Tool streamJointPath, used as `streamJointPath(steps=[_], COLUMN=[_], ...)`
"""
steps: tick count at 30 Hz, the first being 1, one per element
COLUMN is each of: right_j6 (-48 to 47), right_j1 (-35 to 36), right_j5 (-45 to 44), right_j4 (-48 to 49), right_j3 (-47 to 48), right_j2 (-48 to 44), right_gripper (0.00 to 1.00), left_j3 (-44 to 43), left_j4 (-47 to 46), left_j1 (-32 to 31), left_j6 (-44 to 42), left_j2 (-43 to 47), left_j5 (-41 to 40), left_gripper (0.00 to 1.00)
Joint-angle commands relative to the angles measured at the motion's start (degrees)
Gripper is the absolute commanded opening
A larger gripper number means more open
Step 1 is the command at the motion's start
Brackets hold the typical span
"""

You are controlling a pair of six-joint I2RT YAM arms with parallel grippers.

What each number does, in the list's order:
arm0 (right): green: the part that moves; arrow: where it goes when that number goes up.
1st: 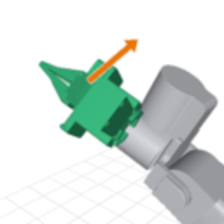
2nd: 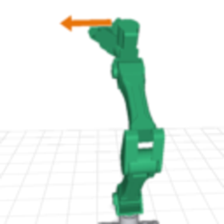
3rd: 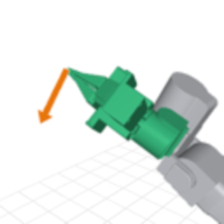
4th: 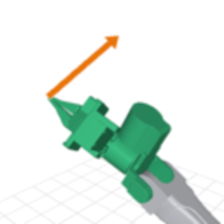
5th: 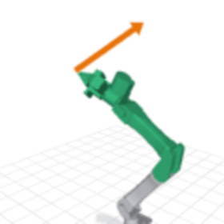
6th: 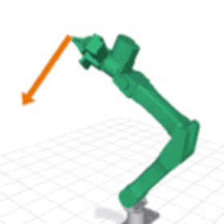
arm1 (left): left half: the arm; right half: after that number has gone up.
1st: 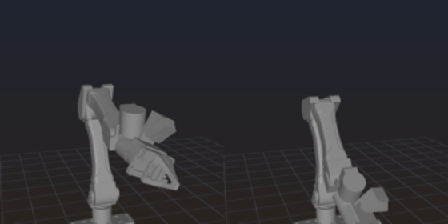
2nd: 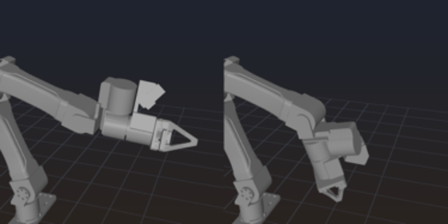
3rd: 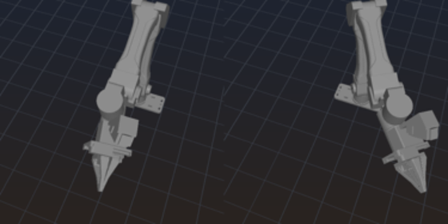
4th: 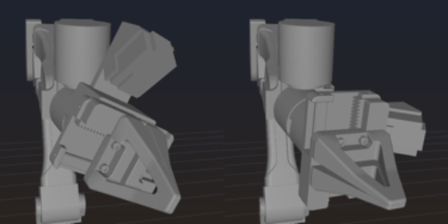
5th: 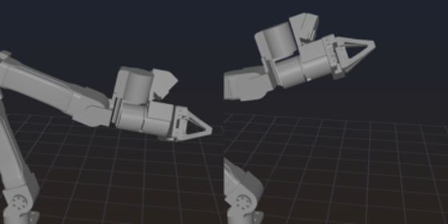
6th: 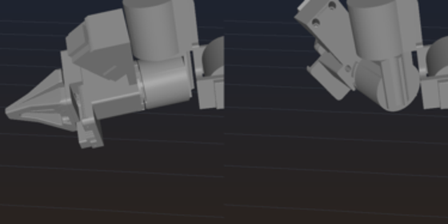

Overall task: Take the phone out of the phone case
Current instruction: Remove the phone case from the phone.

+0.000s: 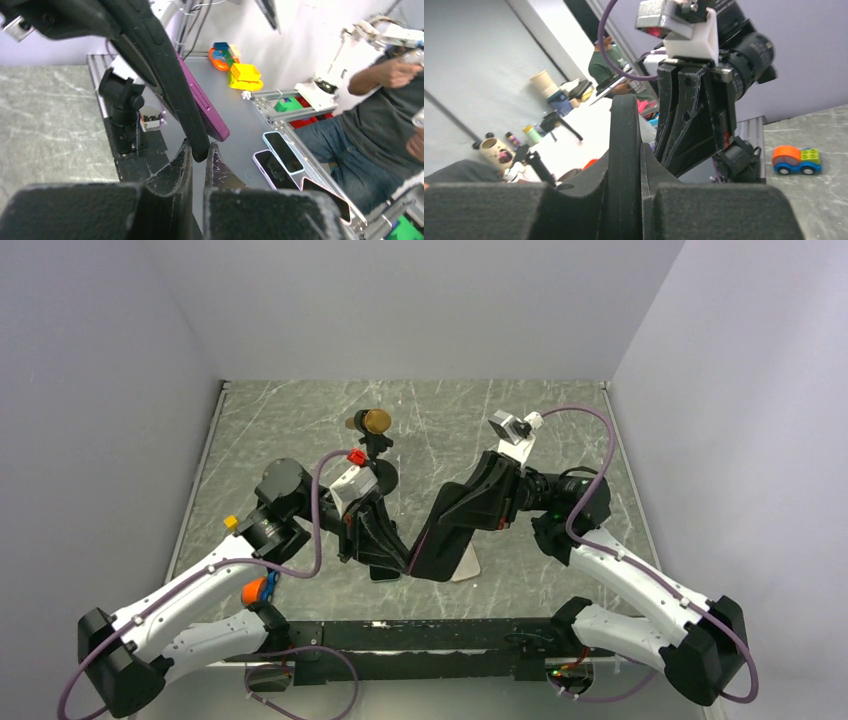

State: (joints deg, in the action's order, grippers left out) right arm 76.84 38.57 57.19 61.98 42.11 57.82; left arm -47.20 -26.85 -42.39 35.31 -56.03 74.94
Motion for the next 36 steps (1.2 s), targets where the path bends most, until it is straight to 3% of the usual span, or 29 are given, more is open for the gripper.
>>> streamJointPath(steps=[1,4,7,14,20,26,30,34,36], right_j6=[-6.43,-16.18,-20.14,-22.68,-26.46,-31.48,-32.42,-33.4,-32.91], right_j1=[4.09,4.29,4.38,5.59,7.75,9.79,10.13,10.26,10.32], right_j5=[-1.56,-5.14,-7.67,-12.46,-18.7,-25.07,-26.96,-28.28,-29.33], right_j4=[-13.37,-26.44,-31.55,-32.84,-36.88,-40.92,-41.36,-43.44,-44.37], right_j3=[4.44,6.91,8.75,8.59,7.77,7.28,7.43,8.05,8.01], right_j2=[-5.24,-7.06,-6.97,-4.4,-5.52,-7.13,-7.27,-7.43,-7.67], right_gripper=[0.0,0.0,0.0,0.0,0.0,0.0,0.0,0.0,0.0], left_j3=[-3.01,-1.73,-1.25,1.67,4.81,7.92,8.17,7.84,7.61], left_j4=[25.76,29.2,31.5,22.38,17.07,7.01,3.85,6.32,10.5], left_j1=[-0.07,-1.34,-1.95,-3.7,-3.98,-4.51,-5.13,-5.33,-5.39], left_j6=[-17.65,-15.59,-12.4,-4.56,-0.23,5.65,6.98,5.18,3.58], left_j2=[-0.93,0.21,0.81,1.4,1.12,-0.66,-0.99,-0.08,0.93], left_j5=[-33.41,-40.07,-46.42,-47.53,-49.4,-46.07,-45.85,-48.56,-52.55], left_gripper=[0.02,0.11,0.23,0.44,0.5,0.57,0.54,0.21,0.1])
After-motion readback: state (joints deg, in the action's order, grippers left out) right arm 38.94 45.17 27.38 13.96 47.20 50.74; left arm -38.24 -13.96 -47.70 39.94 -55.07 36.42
